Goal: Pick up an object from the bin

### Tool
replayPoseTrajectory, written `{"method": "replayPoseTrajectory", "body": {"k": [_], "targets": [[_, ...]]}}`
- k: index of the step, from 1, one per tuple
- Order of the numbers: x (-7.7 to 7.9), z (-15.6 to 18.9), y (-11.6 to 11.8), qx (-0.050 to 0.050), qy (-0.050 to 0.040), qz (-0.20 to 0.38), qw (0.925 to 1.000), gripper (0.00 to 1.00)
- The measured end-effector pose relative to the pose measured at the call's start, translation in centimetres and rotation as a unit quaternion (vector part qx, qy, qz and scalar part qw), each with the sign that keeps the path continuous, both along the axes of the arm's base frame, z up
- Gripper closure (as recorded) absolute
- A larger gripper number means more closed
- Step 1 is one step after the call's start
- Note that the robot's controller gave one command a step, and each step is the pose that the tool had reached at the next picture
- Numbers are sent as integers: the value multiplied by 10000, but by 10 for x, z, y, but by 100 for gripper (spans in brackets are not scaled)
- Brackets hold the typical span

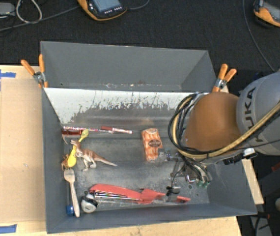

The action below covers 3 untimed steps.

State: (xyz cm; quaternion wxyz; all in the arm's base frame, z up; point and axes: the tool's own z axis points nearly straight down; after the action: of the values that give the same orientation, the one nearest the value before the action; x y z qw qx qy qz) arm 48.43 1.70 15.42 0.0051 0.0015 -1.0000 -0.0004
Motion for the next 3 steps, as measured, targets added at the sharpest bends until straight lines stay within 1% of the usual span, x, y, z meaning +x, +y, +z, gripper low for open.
{"method": "replayPoseTrajectory", "body": {"k": [1, 2, 3], "targets": [[2, 4, 0, 1, -39, -2, 10000, 0], [14, -37, 16, 0, -51, -439, 9990, 0], [-4, -52, 65, -7, -32, -250, 9997, 0]]}}
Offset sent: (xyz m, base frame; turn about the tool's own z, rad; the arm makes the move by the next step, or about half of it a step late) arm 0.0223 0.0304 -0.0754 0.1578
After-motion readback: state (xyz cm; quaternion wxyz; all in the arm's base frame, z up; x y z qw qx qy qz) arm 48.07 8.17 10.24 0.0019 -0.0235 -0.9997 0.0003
